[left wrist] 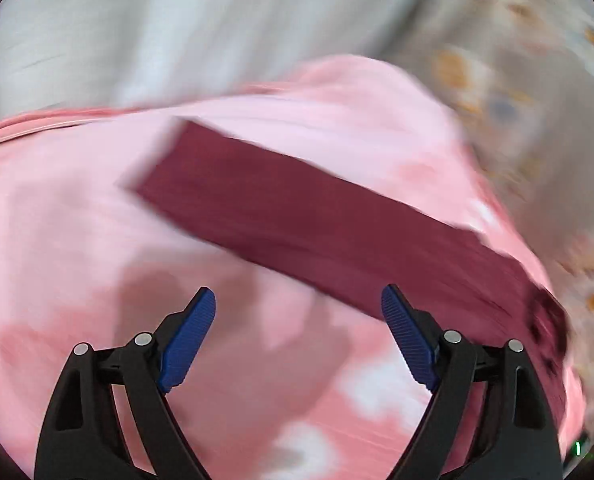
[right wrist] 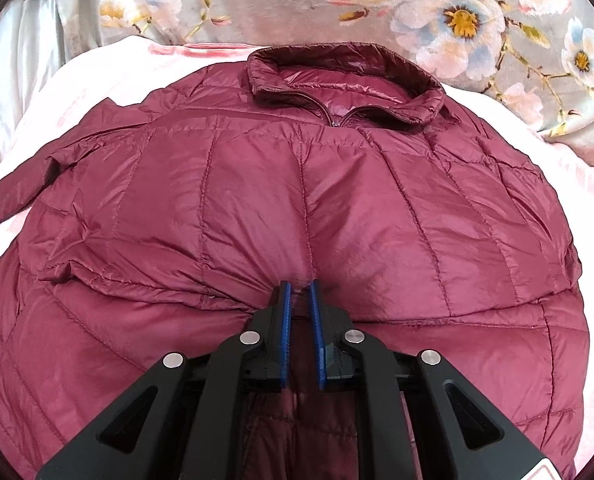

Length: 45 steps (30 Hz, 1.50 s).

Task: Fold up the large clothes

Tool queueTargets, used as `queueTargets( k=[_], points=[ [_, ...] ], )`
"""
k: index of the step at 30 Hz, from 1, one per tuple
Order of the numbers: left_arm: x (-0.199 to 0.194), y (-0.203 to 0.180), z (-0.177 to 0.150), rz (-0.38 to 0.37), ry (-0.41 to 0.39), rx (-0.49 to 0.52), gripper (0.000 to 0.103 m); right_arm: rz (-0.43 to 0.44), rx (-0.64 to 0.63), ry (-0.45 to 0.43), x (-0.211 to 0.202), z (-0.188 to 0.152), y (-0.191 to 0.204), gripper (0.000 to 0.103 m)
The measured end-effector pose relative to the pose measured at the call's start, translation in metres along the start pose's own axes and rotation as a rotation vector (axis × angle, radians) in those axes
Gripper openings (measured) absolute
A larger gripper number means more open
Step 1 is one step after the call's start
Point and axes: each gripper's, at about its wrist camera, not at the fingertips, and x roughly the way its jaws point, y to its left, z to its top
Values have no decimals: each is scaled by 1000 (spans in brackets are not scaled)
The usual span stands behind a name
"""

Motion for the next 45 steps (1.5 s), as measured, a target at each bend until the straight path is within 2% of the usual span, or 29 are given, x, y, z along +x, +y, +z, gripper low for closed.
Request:
queueTargets(
  k=[3, 7, 9, 10, 11, 12, 13, 16, 17, 18, 20, 23, 25, 28, 31, 32, 33, 35, 38, 41, 43, 45],
  points=[
    [17, 53, 30, 44, 18, -129, 82, -15, -7, -1, -1, 0, 2, 14],
    [33, 68, 47, 45, 23, -164, 80, -26, -8, -2, 0, 0, 3, 16],
    [43, 62, 53, 41, 29, -158, 70, -32, -3, -2, -1, 0, 2, 21],
    [48, 57, 54, 33, 38, -145, 58, -41, 3, -3, -1, 0, 1, 22],
    [53, 50, 57, 25, 57, -127, 40, -44, 7, -4, -1, 0, 1, 24],
    [56, 43, 57, 23, 75, -109, 29, -48, 10, -4, -1, 0, 0, 26],
    [58, 33, 57, 22, 84, -87, 12, -52, 14, -5, -1, 0, 0, 27],
    [41, -10, 56, -8, 49, 0, 4, -75, 28, -11, -3, -1, -3, 38],
    [30, -31, 55, -29, 26, 41, 3, -78, 36, -15, -4, -1, -5, 48],
    [14, -59, 53, -68, -4, 94, 3, -76, 50, -26, -7, -1, -7, 57],
    [-16, -114, 45, -144, -47, 192, 3, -54, 74, -56, -15, -2, -11, 63],
    [-61, -203, 15, -293, -68, 351, 3, -9, 99, -118, -36, -7, -14, 64],
    [-81, -256, -13, -390, -47, 451, 3, -10, 104, -146, -52, -13, -15, 65],
    [-97, -322, -67, -510, 24, 564, 3, 11, 118, -169, -71, -22, -20, 66],
    [-90, -370, -132, -581, 146, 646, 7, 11, 148, -187, -88, -33, -34, 70],
    [-84, -379, -150, -597, 185, 656, 17, 14, 163, -188, -91, -37, -40, 71],
    [-77, -384, -167, -608, 226, 657, 23, 21, 188, -183, -93, -41, -48, 71],
    [-66, -384, -185, -620, 277, 638, 51, 48, 231, -170, -95, -46, -61, 71],
    [-57, -365, -189, -670, 316, 582, 63, 93, 275, -152, -93, -47, -73, 71],
    [-63, -325, -169, -692, 290, 490, 76, 177, 319, -130, -85, -36, -79, 71],
    [-62, -288, -150, -683, 259, 400, 79, 246, 344, -112, -76, -24, -79, 71],
    [-56, -260, -137, -627, 240, 342, 80, 297, 361, -95, -65, -9, -76, 71]
  ],
)
